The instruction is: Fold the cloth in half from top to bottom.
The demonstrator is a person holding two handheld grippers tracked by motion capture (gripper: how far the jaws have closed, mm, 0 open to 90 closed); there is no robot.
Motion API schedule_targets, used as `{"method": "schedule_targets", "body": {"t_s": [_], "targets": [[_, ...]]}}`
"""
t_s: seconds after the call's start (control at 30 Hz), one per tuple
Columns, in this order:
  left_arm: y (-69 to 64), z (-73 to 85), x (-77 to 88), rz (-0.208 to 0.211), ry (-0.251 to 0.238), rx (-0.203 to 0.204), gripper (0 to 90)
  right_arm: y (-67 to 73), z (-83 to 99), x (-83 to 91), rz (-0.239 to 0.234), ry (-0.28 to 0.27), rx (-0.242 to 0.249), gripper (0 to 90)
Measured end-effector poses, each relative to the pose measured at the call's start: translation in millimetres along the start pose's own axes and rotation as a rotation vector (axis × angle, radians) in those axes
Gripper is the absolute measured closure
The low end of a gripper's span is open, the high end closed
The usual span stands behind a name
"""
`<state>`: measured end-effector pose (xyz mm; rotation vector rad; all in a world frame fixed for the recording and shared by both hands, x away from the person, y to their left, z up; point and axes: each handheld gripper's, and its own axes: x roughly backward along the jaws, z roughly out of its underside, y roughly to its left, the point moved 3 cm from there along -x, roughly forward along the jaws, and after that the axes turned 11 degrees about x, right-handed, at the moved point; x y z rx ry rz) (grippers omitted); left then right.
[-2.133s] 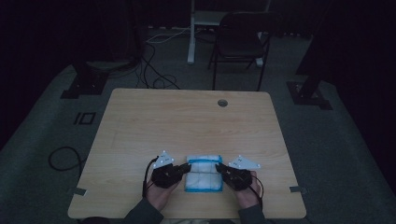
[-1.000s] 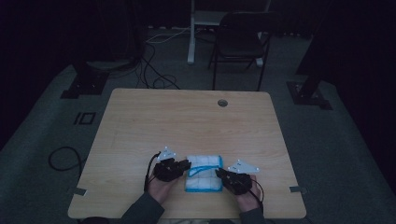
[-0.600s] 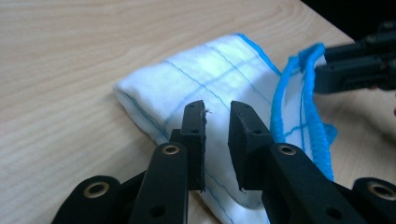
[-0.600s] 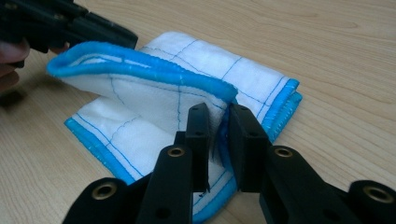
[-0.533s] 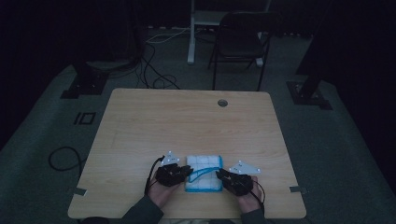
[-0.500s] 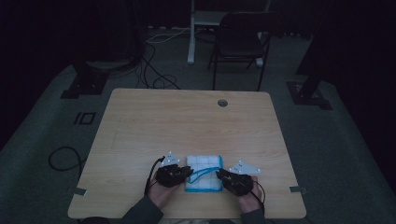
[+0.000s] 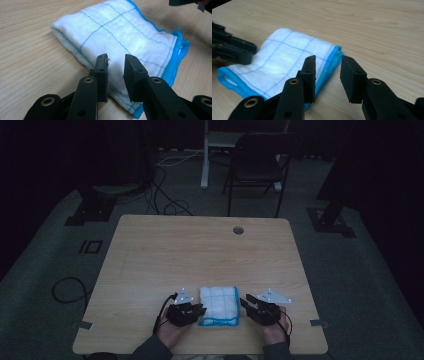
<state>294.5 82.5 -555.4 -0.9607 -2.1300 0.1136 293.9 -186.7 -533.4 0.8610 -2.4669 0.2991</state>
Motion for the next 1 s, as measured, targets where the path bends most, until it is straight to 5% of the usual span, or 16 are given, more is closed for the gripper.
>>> {"method": "schedule_targets", "body": {"t_s": [0.23, 0.47, 1.0], "targets": [[1.5, 0.8, 7.6, -0.013, -0.014, -0.006, 72.0, -15.2, 4.2, 0.0, 0.043, 0.013, -0.018, 62.6], [17.6, -7.5, 17.6, -0.046, -0.052, 0.011, 70.9, -34.2, 14.3, -5.0, 0.072, 0.043, -0.068, 59.5], [46.0, -12.5, 25.4, -0.128, -0.075, 0.04, 70.6, -36.5, 16.1, -8.7, 0.064, 0.071, -0.062, 59.4]]}}
